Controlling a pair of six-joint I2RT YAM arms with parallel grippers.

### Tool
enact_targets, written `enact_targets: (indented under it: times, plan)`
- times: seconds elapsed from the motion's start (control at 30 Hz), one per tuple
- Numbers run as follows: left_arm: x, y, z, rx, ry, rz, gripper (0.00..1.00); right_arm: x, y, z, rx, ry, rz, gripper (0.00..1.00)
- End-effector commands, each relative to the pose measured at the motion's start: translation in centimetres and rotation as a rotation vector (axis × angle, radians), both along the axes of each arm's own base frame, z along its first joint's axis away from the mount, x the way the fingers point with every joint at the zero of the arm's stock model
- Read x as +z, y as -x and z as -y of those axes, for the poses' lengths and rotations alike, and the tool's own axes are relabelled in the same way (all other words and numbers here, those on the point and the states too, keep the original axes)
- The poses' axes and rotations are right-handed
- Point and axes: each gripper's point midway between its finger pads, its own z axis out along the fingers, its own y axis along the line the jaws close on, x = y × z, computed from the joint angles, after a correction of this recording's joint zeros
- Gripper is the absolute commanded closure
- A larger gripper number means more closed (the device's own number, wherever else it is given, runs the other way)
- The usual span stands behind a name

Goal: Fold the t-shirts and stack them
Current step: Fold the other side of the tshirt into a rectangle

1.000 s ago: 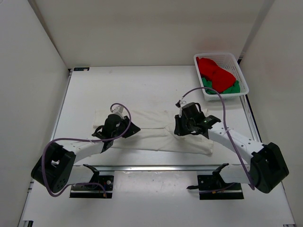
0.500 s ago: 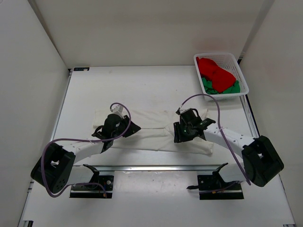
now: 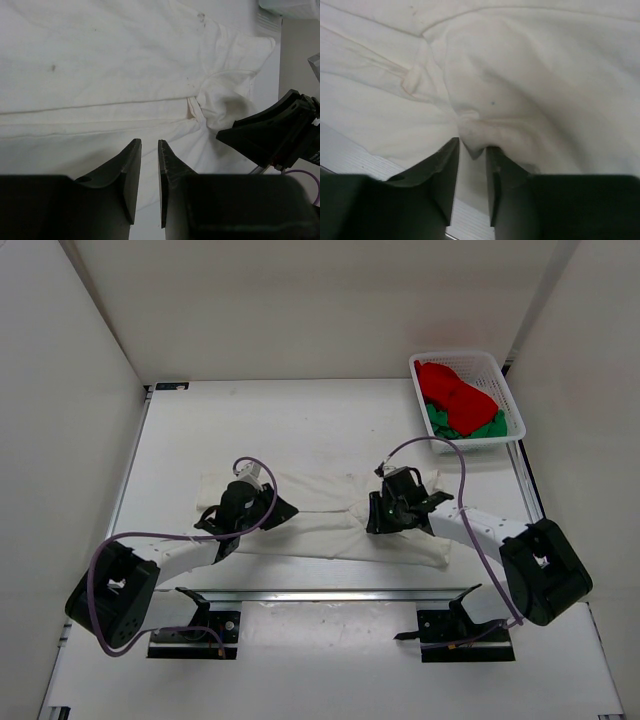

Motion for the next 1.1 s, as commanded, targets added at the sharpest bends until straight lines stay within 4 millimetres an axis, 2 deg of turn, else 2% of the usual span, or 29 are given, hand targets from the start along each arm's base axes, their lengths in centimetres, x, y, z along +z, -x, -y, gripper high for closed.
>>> enact_targets:
  times: [0.0,0.03,0.13,0.2,0.23,0.27,0.3,0.37,0.43,0.53,0.63,0.73,0.8,0.87,0.9,0.93,0.97,1.03,1.07]
  plan:
    - [0.2,0.3,0.6,-0.013,0.015,0.012,0.69,0.7,-1.1,-1.1,-0.032,-0.073,0.053,0.77]
    - [0.2,0.4,0.7,-0.017,0.019,0.009,0.70,0.8,-1.1,-1.2,-0.034,-0.082,0.063,0.84]
    - [0.1,0.5,0.6,-0.020,0.015,0.007,0.70,1.3,-0.8,-1.0,-0.067,-0.125,0.062,0.94]
    - [0.4,0.5,0.6,-0.019,0.018,0.013,0.70,2.2,-1.1,-0.7,-0.114,-0.187,0.034,0.98]
    - [0.5,0.4,0.6,-0.021,0.017,0.018,0.70,2.8,-0.1,-1.1,-0.099,-0.240,-0.002,1.00]
    - [0.9,0.3,0.6,-0.015,0.025,0.020,0.70,3.7,0.0,-1.1,-0.095,-0.300,-0.017,1.00]
    - [0.7,0.3,0.4,-0.015,0.018,0.012,0.70,3.4,0.3,-0.5,-0.121,-0.318,-0.058,1.00]
    - [1.5,0.2,0.5,-0.020,0.029,0.022,0.70,4.1,1.6,-0.5,-0.106,-0.392,-0.131,1.00]
    - [1.7,0.2,0.3,-0.020,0.032,0.014,0.70,4.9,1.9,-0.5,-0.108,-0.467,-0.169,1.00]
    - [2.5,0.1,0.0,-0.015,0.037,0.020,0.70,4.9,3.0,-1.3,-0.083,-0.535,-0.243,1.00]
    - [3.1,0.0,-0.4,-0.005,0.040,0.025,0.69,4.0,4.7,-3.1,-0.030,-0.551,-0.329,0.96]
    - [3.3,0.1,-0.8,-0.001,0.048,0.024,0.69,4.4,5.6,-5.0,0.038,-0.598,-0.372,0.92]
    - [3.3,-0.1,-1.1,0.007,0.053,0.021,0.69,4.9,5.0,-5.5,0.056,-0.571,-0.349,0.88]
    - [3.0,-0.1,-1.6,0.015,0.042,0.019,0.69,6.2,4.0,-5.6,0.085,-0.554,-0.273,0.77]
    - [3.4,-0.1,-1.4,0.009,0.045,0.030,0.69,6.3,3.7,-4.7,0.050,-0.523,-0.255,0.75]
    - [3.2,-0.1,-1.3,0.006,0.038,0.027,0.70,6.9,2.5,-4.1,0.041,-0.508,-0.198,0.69]
    - [3.4,-0.1,-0.9,-0.004,0.039,0.032,0.69,7.1,1.8,-2.8,0.006,-0.452,-0.144,0.68]
    - [3.1,0.2,-0.1,-0.027,0.031,0.031,0.69,7.0,0.2,0.3,-0.098,-0.355,-0.062,0.71]
    - [3.0,0.2,0.6,-0.046,0.025,0.030,0.69,6.5,-0.4,2.5,-0.179,-0.294,-0.025,0.77]
